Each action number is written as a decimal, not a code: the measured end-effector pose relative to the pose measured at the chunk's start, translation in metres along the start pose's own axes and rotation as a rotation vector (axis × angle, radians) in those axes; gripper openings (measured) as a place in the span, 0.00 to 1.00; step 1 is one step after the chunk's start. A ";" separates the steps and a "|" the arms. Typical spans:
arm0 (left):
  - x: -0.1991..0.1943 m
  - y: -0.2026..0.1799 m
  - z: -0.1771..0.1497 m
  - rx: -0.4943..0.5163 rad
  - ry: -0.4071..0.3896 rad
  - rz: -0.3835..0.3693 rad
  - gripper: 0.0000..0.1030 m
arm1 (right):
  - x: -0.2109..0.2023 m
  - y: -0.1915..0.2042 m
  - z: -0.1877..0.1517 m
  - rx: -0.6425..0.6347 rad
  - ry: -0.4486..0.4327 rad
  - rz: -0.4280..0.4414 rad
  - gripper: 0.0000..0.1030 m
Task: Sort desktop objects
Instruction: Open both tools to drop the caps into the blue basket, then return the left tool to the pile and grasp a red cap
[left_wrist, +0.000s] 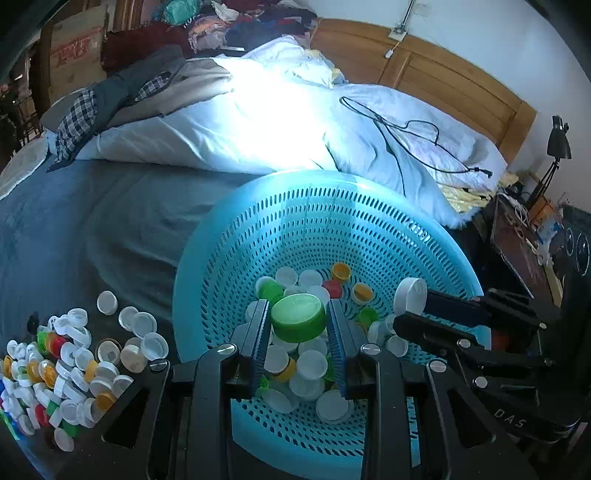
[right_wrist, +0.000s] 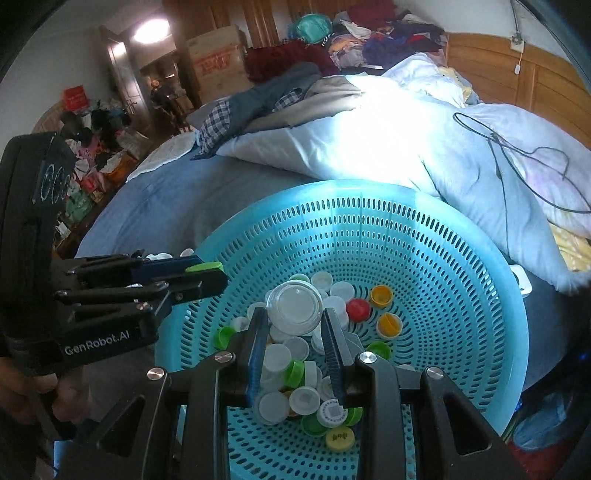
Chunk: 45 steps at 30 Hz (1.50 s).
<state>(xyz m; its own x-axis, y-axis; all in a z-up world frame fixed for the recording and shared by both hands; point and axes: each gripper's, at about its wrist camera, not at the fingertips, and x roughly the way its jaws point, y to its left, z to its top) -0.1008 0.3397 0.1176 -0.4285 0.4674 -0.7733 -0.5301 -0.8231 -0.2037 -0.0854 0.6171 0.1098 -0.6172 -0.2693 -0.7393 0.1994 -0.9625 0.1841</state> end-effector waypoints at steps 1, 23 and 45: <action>-0.001 0.002 -0.001 -0.007 -0.006 -0.002 0.28 | -0.001 0.000 0.000 0.000 -0.003 -0.003 0.32; -0.080 0.386 -0.131 -0.444 -0.014 0.627 0.56 | 0.019 0.092 -0.032 -0.179 0.018 0.063 0.71; -0.141 0.321 -0.231 -0.471 -0.248 0.490 0.58 | 0.035 0.128 -0.058 -0.242 0.068 0.099 0.71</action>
<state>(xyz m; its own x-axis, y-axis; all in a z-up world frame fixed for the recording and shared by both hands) -0.0412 -0.0649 0.0230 -0.7193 0.0225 -0.6943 0.1128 -0.9824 -0.1488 -0.0372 0.4861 0.0698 -0.5342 -0.3513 -0.7689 0.4380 -0.8930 0.1036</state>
